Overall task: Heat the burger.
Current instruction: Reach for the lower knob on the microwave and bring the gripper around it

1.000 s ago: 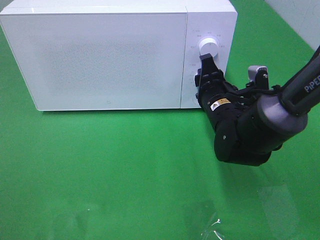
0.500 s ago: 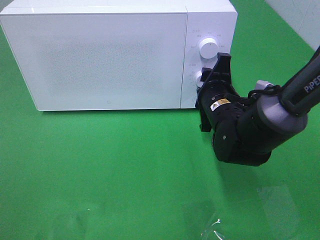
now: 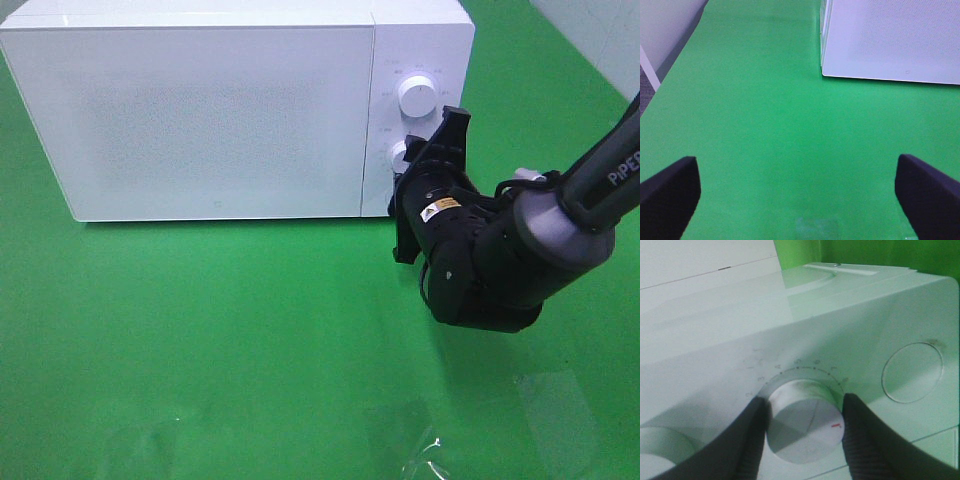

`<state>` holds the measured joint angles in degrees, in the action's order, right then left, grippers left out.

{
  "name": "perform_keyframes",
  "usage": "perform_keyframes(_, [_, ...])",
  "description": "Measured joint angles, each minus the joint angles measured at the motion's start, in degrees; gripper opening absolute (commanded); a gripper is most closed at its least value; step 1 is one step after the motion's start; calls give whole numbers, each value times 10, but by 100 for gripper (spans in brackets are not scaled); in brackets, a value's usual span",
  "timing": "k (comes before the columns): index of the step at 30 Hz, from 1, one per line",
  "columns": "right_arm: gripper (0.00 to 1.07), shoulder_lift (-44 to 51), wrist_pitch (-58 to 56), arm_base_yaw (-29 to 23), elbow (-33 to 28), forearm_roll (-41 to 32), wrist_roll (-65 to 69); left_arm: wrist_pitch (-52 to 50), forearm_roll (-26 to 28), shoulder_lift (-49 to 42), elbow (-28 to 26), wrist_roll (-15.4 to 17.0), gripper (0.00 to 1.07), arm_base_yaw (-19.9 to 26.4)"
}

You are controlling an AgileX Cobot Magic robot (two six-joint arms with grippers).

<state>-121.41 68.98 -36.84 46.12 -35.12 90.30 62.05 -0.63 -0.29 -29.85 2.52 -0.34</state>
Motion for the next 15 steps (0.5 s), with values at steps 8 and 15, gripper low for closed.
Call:
perform_keyframes(8, [3, 0, 0, 0, 0, 0, 0, 0, 0, 0, 0, 0, 98, 0])
perform_keyframes(15, [11, 0, 0, -1, 0, -5, -1, 0, 0, 0, 0, 0, 98, 0])
